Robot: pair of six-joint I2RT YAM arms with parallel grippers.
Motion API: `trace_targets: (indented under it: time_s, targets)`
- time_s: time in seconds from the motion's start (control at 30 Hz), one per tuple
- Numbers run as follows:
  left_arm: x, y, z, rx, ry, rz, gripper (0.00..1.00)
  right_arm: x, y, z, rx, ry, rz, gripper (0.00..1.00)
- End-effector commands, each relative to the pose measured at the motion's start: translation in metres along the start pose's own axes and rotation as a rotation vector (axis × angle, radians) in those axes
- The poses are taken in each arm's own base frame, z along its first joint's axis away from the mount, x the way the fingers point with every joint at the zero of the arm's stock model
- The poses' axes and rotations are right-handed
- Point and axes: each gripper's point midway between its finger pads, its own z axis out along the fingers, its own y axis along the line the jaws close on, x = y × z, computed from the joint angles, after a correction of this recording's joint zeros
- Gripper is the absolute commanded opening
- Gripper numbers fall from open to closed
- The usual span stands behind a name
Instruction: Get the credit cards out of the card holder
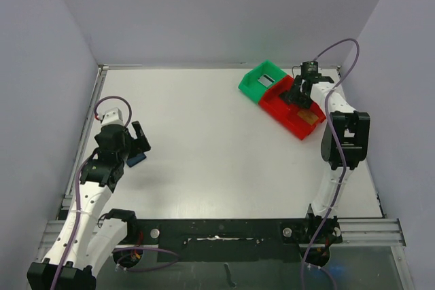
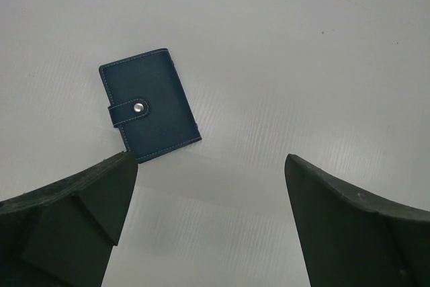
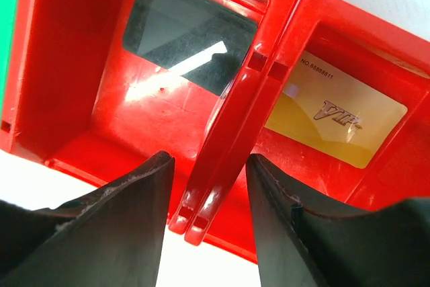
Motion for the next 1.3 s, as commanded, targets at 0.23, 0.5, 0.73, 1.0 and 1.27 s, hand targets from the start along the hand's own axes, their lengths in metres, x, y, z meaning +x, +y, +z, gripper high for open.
trace_targets:
  time_s: [0.23, 0.5, 0.73, 1.0, 1.27]
  targets:
    - [-0.02, -0.005, 0.002, 0.013, -0.07, -0.017, 0.95, -0.011, 0.021, 0.005, -0.018, -0.016, -0.063, 0.42]
    - [-0.018, -0.004, 0.005, 0.001, -0.055, -0.018, 0.95, -0.006, 0.028, 0.002, -0.011, -0.022, -0.096, 0.32]
    - [-0.017, -0.003, 0.005, -0.003, -0.053, -0.019, 0.95, 0.006, 0.035, -0.003, -0.015, -0.015, -0.134, 0.25]
    - [-0.017, -0.003, 0.004, -0.004, -0.054, -0.021, 0.95, 0.036, 0.061, -0.016, -0.053, -0.003, -0.238, 0.22]
    - [-0.017, -0.003, 0.005, -0.005, -0.051, -0.022, 0.95, 0.073, 0.101, -0.033, -0.107, 0.013, -0.352, 0.22]
